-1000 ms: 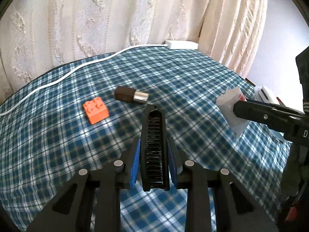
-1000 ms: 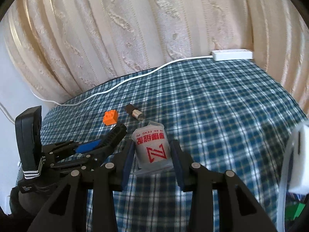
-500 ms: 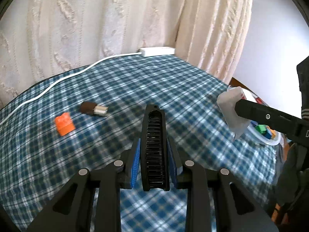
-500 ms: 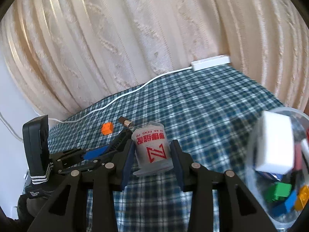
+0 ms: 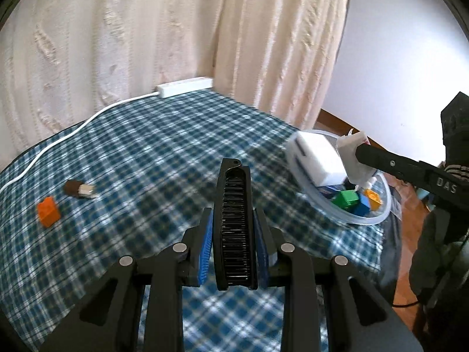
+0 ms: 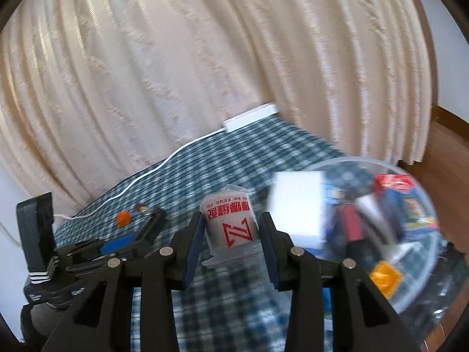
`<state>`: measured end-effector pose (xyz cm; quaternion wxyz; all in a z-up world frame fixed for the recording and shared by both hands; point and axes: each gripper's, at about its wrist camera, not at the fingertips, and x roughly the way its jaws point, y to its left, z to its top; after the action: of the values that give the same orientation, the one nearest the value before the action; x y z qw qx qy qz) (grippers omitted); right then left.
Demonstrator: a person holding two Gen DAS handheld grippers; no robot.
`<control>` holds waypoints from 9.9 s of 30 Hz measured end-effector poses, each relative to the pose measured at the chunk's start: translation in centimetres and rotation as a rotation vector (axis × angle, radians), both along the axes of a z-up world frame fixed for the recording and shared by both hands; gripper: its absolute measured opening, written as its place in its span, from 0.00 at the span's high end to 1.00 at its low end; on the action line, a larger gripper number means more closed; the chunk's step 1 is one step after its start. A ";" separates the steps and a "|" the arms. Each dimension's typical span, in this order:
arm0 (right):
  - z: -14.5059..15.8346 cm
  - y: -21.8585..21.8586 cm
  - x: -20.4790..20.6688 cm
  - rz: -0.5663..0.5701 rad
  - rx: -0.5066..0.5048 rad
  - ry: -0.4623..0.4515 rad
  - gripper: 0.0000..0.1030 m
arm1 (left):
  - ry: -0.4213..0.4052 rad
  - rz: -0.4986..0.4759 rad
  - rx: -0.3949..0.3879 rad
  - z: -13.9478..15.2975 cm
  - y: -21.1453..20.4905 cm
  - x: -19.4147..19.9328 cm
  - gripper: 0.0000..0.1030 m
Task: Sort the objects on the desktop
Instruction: 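Carry the comb with left tool while right tool carries the bottle to the bowl, then lower both tools into the bowl and open them to release comb and bottle, then move left tool to the orange block while right tool approaches the brown-capped tube, then grasp the orange block with left tool while right tool grasps the brown-capped tube, then carry the orange block with left tool while right tool carries the tube to the bowl, then open both tools over the bowl to drop the orange block and tube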
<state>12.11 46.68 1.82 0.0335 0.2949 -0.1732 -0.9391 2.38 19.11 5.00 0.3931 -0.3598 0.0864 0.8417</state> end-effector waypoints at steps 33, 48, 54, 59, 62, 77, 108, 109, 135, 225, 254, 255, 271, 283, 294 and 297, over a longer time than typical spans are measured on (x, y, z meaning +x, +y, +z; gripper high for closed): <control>-3.0 8.9 2.5 -0.168 0.012 -0.062 0.35 | -0.026 -0.189 -0.008 0.6 9.5 4.9 0.72; -1.0 10.6 5.6 -0.223 -0.024 0.021 0.35 | -0.066 -0.306 0.010 0.0 15.3 6.1 0.72; -0.9 11.4 6.0 -0.254 -0.034 0.027 0.35 | -0.087 -0.335 0.013 -0.5 17.6 6.0 0.72; -1.1 11.5 6.0 -0.271 -0.016 0.026 0.35 | -0.104 -0.313 0.014 -1.2 18.7 5.2 0.72; -1.1 11.6 6.1 -0.281 -0.013 0.029 0.35 | -0.085 -0.277 0.003 -1.3 19.0 4.8 0.72; -0.7 10.5 5.6 -0.263 -0.007 0.031 0.35 | -0.121 -0.295 0.049 -0.6 17.5 5.0 0.45; 1.4 -0.6 -0.3 0.018 0.026 0.060 0.35 | -0.075 0.050 0.075 0.2 3.9 -3.0 0.45; 1.4 -1.2 -0.6 0.031 0.028 0.060 0.35 | -0.075 0.072 0.075 0.1 3.1 -3.5 0.45; -0.8 -10.0 -7.3 0.249 0.048 -0.030 0.34 | -0.089 0.504 0.019 -3.4 -11.6 -12.1 0.45; -3.9 -20.3 -14.6 0.474 0.158 -0.123 0.78 | -0.072 0.573 0.040 -4.5 -12.9 -14.9 0.59; 0.4 -0.2 -1.1 -0.047 0.069 -0.031 0.78 | -0.050 0.200 0.102 -0.8 -2.6 -5.8 0.59; 0.3 0.3 -0.9 -0.061 0.071 -0.031 0.78 | -0.050 0.192 0.102 -0.7 -2.3 -5.5 0.59; -2.4 6.3 -2.0 -0.170 0.077 -0.082 0.78 | -0.073 0.045 0.087 0.4 4.0 -1.5 0.59; -3.1 7.0 -3.1 -0.133 0.051 -0.108 0.75 | -0.095 -0.056 0.053 -0.1 8.7 0.8 0.59; -1.7 7.8 -1.1 -0.155 0.050 -0.040 0.39 | -0.130 -0.131 0.024 -1.6 12.5 1.7 0.59; -1.5 8.0 -0.6 -0.161 0.041 -0.026 0.39 | -0.141 -0.140 0.016 -2.1 13.2 1.6 0.59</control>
<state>11.48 54.69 0.37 -0.0506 0.2927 -0.1776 -0.9382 3.99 32.36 2.90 0.4589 -0.4081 0.0770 0.7855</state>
